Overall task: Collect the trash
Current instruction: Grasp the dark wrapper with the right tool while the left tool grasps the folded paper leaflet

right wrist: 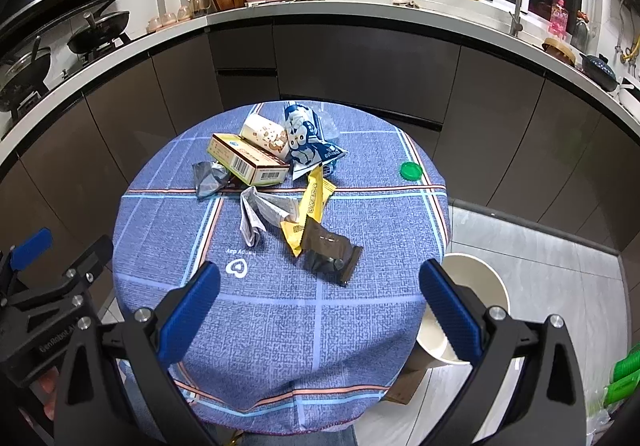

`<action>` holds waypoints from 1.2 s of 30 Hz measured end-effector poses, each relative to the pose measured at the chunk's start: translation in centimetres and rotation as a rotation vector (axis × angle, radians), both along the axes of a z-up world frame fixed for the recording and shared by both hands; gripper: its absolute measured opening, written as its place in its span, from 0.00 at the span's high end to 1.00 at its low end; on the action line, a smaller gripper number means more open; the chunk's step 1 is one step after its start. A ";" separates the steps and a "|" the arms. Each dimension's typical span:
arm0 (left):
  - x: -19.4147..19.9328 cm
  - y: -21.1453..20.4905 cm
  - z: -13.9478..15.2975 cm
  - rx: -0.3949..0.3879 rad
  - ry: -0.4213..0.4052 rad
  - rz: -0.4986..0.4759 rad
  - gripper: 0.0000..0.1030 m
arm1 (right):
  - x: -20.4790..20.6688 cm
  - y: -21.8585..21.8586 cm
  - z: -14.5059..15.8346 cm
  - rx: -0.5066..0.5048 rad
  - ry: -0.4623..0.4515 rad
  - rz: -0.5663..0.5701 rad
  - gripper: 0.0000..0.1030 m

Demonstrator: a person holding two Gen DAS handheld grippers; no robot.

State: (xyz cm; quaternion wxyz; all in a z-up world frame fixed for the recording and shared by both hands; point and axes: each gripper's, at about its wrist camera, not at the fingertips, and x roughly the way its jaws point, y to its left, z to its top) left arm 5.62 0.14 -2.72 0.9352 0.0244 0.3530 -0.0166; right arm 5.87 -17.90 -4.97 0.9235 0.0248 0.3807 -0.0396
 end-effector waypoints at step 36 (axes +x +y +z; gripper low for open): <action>17.9 -6.3 -11.0 -0.317 0.394 -0.308 0.54 | 9.3 -4.7 -12.2 0.116 0.134 0.163 0.95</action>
